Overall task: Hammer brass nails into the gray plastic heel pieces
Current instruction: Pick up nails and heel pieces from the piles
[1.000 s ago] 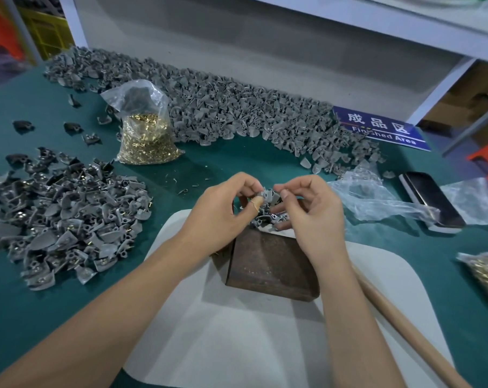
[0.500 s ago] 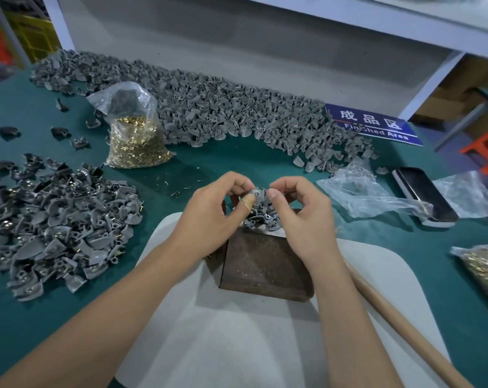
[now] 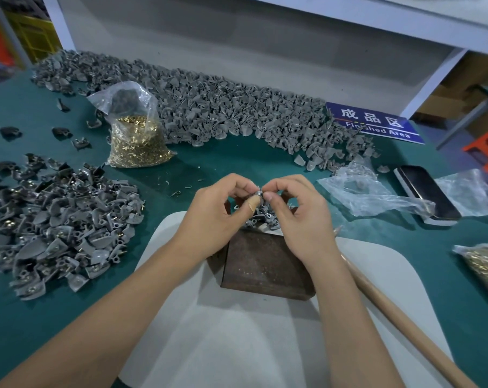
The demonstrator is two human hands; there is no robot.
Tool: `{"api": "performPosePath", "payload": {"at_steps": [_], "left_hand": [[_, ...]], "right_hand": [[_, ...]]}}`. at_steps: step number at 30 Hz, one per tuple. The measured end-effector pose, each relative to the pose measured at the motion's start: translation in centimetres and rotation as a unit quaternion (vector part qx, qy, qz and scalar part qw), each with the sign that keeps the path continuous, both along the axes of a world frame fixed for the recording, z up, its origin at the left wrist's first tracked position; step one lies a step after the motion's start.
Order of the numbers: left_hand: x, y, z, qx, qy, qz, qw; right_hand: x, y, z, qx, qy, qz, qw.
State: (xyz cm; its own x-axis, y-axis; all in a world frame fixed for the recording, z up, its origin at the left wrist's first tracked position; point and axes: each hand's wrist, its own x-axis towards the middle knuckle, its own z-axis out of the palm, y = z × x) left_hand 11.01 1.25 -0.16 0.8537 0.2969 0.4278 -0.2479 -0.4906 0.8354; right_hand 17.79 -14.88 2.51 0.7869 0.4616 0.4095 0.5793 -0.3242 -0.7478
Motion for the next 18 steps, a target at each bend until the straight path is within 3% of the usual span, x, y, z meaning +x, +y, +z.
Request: {"api": "performPosePath", "payload": {"at_steps": [18], "left_hand": [[0.31, 0.01, -0.19, 0.009, -0.013, -0.004, 1.0]], "right_hand": [[0.28, -0.08, -0.06, 0.016, 0.023, -0.011, 1.0]]}}
